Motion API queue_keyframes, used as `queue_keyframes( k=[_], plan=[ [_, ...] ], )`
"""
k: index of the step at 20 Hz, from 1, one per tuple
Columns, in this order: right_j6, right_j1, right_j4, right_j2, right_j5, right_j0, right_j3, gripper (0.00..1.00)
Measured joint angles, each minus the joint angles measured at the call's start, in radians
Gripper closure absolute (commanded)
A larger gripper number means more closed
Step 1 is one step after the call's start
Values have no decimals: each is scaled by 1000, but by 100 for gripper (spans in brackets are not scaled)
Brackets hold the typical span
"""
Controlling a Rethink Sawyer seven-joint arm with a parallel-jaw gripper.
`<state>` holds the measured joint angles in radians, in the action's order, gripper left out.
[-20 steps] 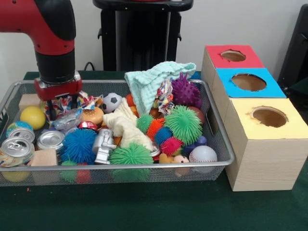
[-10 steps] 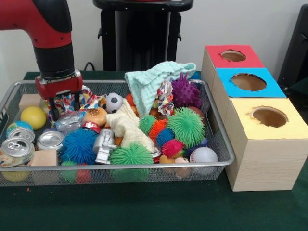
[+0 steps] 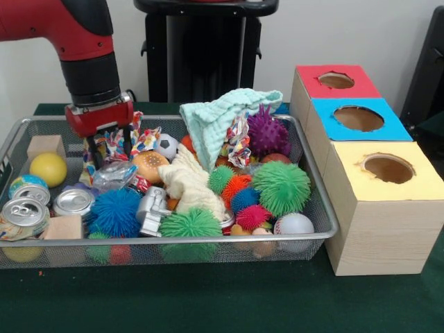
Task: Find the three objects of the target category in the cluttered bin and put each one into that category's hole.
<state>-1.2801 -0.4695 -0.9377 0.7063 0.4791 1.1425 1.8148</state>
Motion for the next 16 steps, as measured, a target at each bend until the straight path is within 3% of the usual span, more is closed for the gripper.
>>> queue_keyframes(
  k=[7,16],
  plan=[
    [0,15,-9,45,-6,21,24,0],
    [0,16,-101,78,-50,38,33,0]
  ],
)
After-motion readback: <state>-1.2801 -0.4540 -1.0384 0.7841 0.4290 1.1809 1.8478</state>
